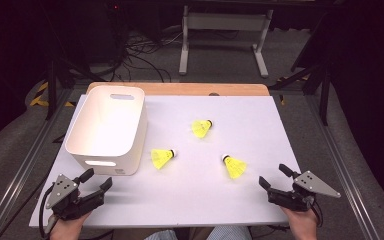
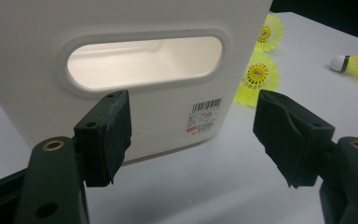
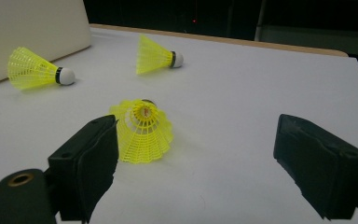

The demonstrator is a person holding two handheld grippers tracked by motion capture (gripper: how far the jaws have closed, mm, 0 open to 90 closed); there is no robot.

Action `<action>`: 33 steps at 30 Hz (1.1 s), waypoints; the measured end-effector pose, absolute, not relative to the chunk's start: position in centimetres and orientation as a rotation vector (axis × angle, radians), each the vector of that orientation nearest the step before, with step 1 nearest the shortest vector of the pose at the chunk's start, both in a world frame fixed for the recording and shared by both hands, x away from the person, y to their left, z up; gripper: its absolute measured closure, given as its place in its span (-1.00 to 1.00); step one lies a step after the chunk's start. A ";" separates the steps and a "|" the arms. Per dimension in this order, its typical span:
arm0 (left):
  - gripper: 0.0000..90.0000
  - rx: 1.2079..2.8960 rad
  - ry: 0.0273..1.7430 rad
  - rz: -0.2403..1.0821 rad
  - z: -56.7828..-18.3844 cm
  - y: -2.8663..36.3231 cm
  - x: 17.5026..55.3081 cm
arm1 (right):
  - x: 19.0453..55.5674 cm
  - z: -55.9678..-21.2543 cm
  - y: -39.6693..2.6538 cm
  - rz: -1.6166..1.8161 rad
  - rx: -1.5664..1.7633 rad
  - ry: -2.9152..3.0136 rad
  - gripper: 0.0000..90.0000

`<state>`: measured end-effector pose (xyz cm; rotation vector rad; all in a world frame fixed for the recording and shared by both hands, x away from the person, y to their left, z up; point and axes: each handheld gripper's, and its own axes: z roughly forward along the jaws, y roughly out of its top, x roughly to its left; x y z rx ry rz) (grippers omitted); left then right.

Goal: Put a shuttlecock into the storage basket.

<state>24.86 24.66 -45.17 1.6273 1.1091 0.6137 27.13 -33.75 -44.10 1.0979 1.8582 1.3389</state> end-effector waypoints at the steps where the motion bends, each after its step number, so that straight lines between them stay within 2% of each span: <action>1: -0.37 1.626 1.105 0.618 -45.1 24.5 24.8 | 27.1 -44.1 -33.8 1.340 1.096 1.859 -0.68; 33: -0.31 1.638 1.030 0.587 -42.6 22.8 23.4 | 27.1 -44.1 -33.5 1.325 1.079 1.873 -0.68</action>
